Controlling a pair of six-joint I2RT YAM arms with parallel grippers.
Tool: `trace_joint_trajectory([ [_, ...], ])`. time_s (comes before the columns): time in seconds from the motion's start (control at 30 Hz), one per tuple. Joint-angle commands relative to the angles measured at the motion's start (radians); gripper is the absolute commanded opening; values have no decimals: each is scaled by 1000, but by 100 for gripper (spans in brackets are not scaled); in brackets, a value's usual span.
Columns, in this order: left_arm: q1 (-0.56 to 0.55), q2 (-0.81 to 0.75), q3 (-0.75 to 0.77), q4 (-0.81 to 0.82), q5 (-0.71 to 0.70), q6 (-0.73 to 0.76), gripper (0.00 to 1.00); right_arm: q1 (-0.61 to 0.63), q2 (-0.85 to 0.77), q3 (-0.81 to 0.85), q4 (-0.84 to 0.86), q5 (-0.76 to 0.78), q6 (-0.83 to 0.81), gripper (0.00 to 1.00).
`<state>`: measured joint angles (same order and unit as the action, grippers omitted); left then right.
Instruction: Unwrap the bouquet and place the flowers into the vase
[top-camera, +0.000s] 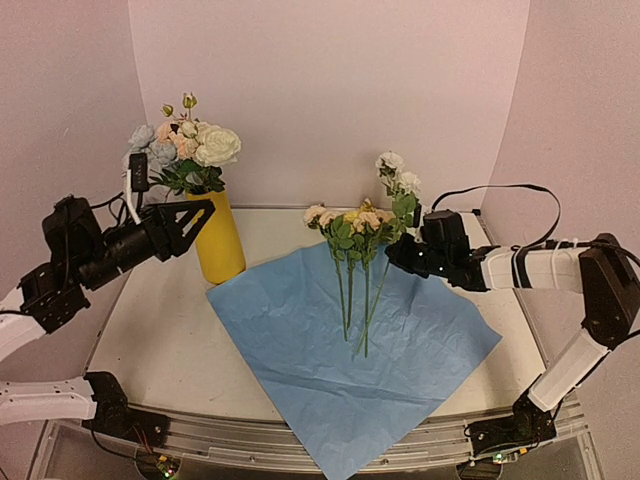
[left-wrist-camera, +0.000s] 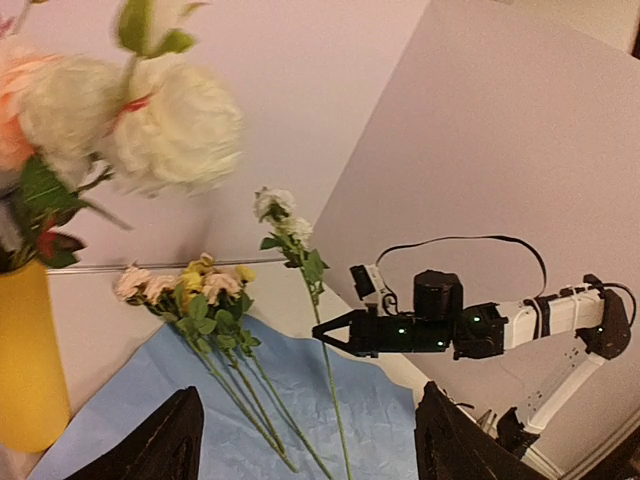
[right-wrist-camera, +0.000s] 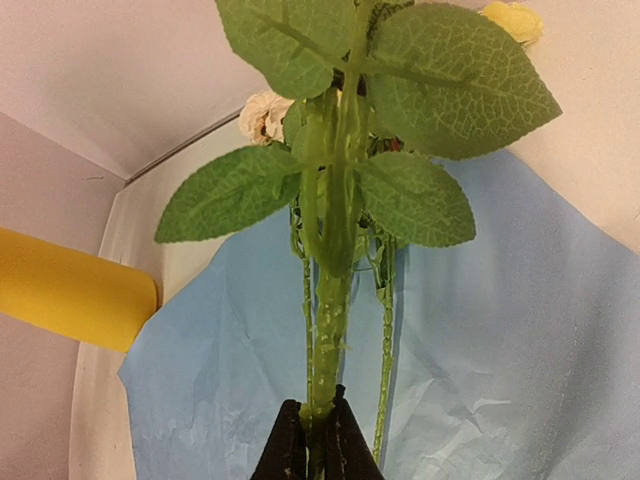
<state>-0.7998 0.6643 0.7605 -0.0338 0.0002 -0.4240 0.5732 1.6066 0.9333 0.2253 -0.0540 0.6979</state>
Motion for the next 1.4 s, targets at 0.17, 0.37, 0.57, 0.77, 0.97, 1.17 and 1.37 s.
trace_joint_trajectory([
  [0.17, -9, 401, 164, 191, 208, -18, 69, 16, -168, -123, 200, -203, -123, 0],
  [0.37, -119, 592, 282, 267, 193, -10, 68, 65, -237, -160, 270, -345, -165, 0],
  [0.57, -209, 769, 422, 289, 148, -14, 70, 129, -313, -173, 325, -392, -191, 0],
  [0.77, -222, 866, 506, 318, 132, -62, 66, 148, -368, -185, 354, -419, -196, 0],
  [0.97, -223, 943, 582, 340, 154, -66, 59, 167, -390, -177, 361, -465, -196, 0],
  [1.17, -224, 991, 641, 347, 186, -57, 53, 189, -399, -180, 366, -488, -207, 0],
  [1.37, -222, 1027, 662, 347, 216, -54, 1, 194, -406, -185, 375, -479, -212, 6],
])
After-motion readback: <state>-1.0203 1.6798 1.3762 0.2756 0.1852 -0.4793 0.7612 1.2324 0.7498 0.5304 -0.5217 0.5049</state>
